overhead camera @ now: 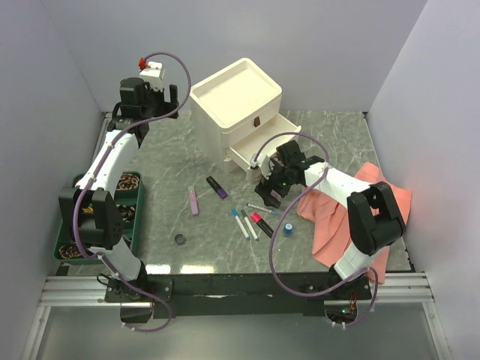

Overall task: Sort the stationery into containers
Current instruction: Pick up the stationery from the center of the board, then place the stationery in the storage box.

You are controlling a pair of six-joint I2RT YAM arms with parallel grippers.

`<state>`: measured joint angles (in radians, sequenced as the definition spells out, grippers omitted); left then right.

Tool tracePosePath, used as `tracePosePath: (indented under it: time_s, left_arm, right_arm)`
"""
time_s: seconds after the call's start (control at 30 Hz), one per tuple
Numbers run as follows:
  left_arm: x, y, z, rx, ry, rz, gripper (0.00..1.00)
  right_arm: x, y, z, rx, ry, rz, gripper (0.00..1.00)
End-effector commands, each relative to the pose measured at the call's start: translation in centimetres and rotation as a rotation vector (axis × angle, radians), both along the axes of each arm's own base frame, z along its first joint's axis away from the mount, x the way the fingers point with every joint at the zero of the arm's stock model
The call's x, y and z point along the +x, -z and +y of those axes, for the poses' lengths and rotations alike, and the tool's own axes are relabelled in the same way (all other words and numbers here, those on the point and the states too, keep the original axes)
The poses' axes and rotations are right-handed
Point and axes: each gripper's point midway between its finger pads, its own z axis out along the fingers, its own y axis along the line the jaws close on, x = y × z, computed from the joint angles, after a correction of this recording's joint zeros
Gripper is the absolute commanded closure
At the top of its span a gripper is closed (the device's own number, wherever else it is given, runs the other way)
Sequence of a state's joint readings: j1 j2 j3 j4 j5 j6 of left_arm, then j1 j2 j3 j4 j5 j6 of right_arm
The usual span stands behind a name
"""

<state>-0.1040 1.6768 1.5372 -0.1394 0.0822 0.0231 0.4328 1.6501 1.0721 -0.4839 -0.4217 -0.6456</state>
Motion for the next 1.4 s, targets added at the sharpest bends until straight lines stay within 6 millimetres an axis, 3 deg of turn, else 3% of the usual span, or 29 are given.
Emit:
tracePosePath:
  time_s: [0.0,0.13,0.23,0.27,0.33,0.4,0.5,0.63,0.7,1.07,1.23,1.37]
  left_arm:
    - [-0.2,-3.1,0.0,-0.025,0.003,-0.076,0.01]
    - [-0.2,-3.1,0.1,-0.024,-0.001,-0.076,0.0]
    - [-0.2,-3.1,0.1,-0.023,-0.002,-0.077,0.01]
    - [-0.3,-3.0,0.1,-0.023,-0.001,-0.075,0.01]
    - [-0.2,-2.9,0.0,-0.023,0.001,-0.073,0.0]
    - [-0.2,-3.0,-0.1,-0.025,0.005,-0.075,0.01]
    - [-0.1,-2.9,-0.2,-0.028,0.01,-0.073,0.0]
    - [0.1,-2.9,-0.5,-0.065,0.011,-0.067,0.01]
    - [0.4,-2.9,-0.7,-0.072,0.018,-0.065,0.0]
    - [0.9,-3.2,-1.0,-0.076,0.027,-0.069,0.0]
    - [0.4,-3.5,-0.7,-0.062,0.02,-0.078,0.0]
    - [0.3,-3.5,-0.5,-0.053,0.014,-0.08,0.0]
  right_arm:
    - [0.7,0.3,0.0,-0.029,-0.003,-0.04,0.0]
    - [0.5,0.8,0.0,-0.037,-0.011,-0.008,0.08]
    - [0.2,0.3,0.5,-0.013,-0.04,-0.012,0.29]
    - [-0.1,0.2,0.4,-0.015,-0.053,-0.008,0.4]
    - [-0.4,-0.4,0.5,-0.002,-0.069,-0.011,0.51]
    - [-0.9,-1.8,0.7,0.017,-0.095,-0.033,0.65]
    - [-1.8,-4.4,0.8,0.06,-0.127,-0.067,0.73]
    - [-3.0,-8.9,1.6,0.151,-0.164,-0.123,0.76]
    - [-2.7,-11.2,1.9,0.181,-0.158,-0.185,0.77]
    - [5.4,-19.5,3.8,0.26,-0.028,-0.403,0.76]
    - [9.2,-20.2,4.4,0.241,0.034,-0.436,0.75]
    - [11.2,-17.8,4.4,0.191,0.074,-0.404,0.73]
